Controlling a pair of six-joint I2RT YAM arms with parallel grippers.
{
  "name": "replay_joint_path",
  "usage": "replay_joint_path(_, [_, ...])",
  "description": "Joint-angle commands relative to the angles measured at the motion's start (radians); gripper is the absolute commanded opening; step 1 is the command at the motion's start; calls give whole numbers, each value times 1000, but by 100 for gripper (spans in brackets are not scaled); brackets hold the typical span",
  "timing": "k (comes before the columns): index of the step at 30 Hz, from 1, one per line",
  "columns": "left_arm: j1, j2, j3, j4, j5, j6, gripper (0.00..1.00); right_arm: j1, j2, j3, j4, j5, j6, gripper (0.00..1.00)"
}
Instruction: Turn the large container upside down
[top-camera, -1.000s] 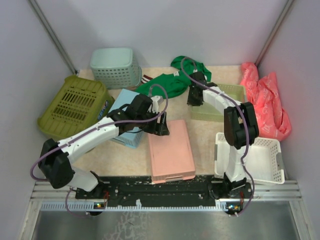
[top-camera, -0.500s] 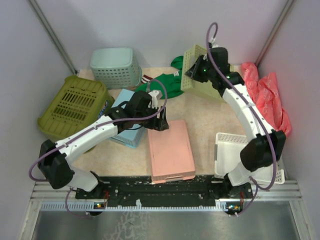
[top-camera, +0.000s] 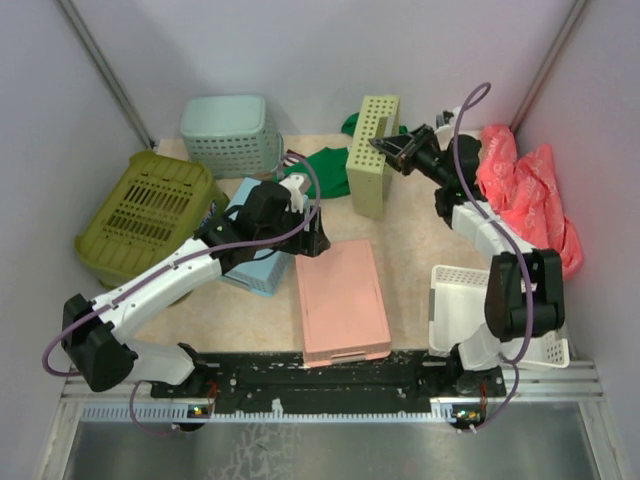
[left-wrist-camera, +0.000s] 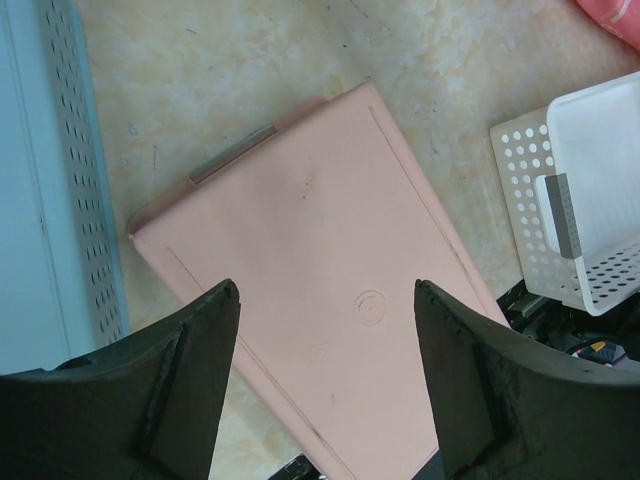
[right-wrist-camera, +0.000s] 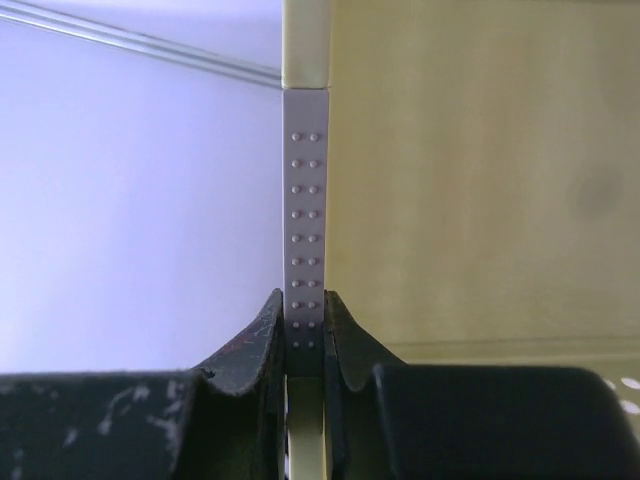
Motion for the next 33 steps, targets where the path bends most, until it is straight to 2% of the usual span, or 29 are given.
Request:
replay_joint_path(1, [3, -24, -15, 28, -15, -13, 76, -21, 49, -68, 598, -99, 352, 0])
replay_joint_path(7, [3, -20, -22, 33, -11, -13, 76, -47, 148, -154, 938, -77, 555, 0])
replay_joint_path(12, [3, -15, -21, 36, -6, -11, 76, -102, 191, -237, 1088, -83, 652, 0])
replay_joint_path(21, [3, 18, -5, 47, 13, -2, 76, -245, 170, -408, 1056, -216, 603, 0])
replay_joint_path(28, [3, 43, 15, 51, 27, 6, 76, -373, 150, -527, 942, -291, 504, 25])
replay_joint_path(33, [3, 55, 28, 50, 31, 16, 76, -442, 65, -534, 667, -314, 332, 37])
